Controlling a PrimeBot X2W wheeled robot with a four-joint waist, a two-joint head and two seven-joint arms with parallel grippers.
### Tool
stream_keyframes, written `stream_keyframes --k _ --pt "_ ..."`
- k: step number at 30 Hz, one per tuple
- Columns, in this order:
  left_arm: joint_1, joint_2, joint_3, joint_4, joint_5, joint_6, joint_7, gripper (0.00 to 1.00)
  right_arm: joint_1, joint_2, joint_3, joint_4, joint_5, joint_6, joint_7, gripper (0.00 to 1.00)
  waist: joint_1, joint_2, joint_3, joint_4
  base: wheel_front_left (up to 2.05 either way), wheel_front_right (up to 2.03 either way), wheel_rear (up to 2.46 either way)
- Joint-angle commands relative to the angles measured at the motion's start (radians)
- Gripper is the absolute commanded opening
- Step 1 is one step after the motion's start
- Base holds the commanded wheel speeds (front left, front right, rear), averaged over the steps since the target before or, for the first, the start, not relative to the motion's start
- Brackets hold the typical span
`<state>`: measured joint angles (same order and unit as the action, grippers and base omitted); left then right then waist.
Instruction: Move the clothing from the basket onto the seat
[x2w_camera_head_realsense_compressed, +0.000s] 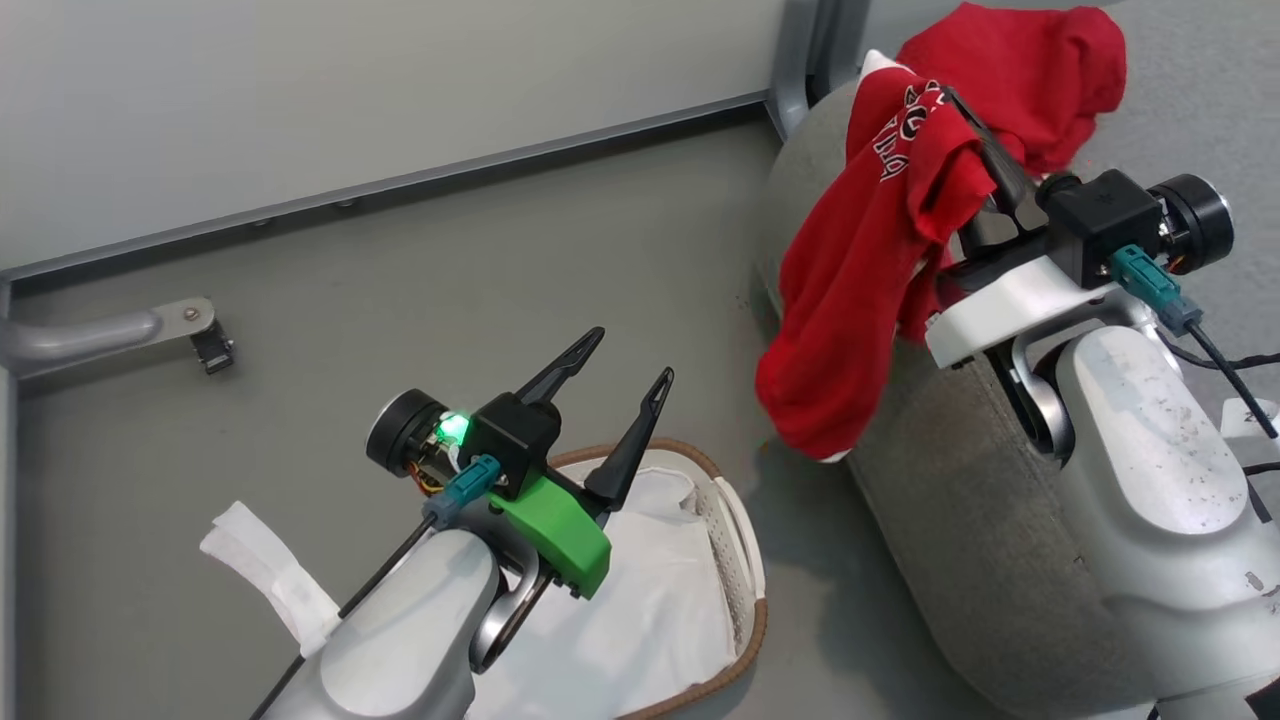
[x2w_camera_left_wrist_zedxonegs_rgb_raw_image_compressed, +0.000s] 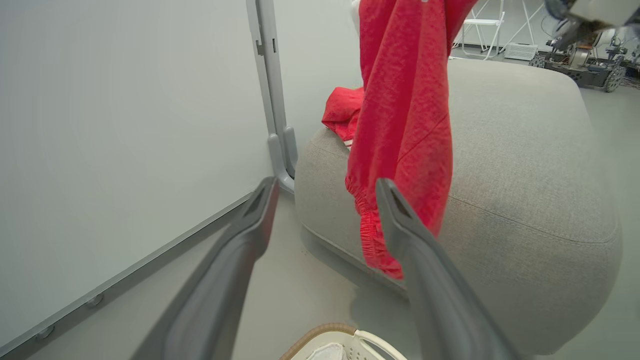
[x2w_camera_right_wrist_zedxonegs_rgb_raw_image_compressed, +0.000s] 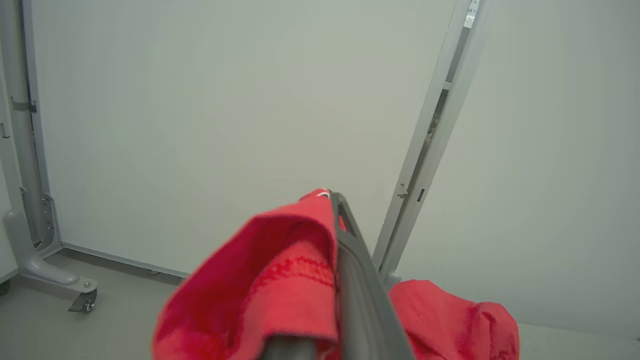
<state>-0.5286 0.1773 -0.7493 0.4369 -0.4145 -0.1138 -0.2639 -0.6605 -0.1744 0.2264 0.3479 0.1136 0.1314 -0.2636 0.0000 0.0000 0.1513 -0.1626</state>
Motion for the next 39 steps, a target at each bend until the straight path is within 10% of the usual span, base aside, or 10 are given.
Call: stream_keyframes --k 1,13,23,39 --pt "-0.003 0.001 0.002 0.006 0.017 -0.004 -0.001 1.0 -0.002 -0.007 -0.01 -0.008 -0.008 -0.001 -0.002 0.0 0.0 0.0 0.052 -0.082 0.0 0.0 0.0" --pt "-0.047 -0.006 -0.01 0.017 0.056 -0.017 -0.001 1.0 0.053 -0.008 -0.091 -0.027 -0.015 -0.001 -0.002 0.0 0.0 0.0 0.142 -0.225 0.0 0.0 0.0" --pt "-0.073 -0.017 -0.035 0.005 0.058 -0.018 -0.001 1.0 0.018 -0.038 -0.104 0.01 -0.031 -0.001 -0.002 0.0 0.0 0.0 0.191 -0.186 0.0 0.0 0.0" --pt "-0.124 -0.019 -0.045 -0.049 0.071 -0.018 -0.001 1.0 -0.437 -0.376 -0.169 0.179 -0.071 -0.001 0.0 0.0 0.0 0.0 0.331 0.0 0.0 0.0 0.0"
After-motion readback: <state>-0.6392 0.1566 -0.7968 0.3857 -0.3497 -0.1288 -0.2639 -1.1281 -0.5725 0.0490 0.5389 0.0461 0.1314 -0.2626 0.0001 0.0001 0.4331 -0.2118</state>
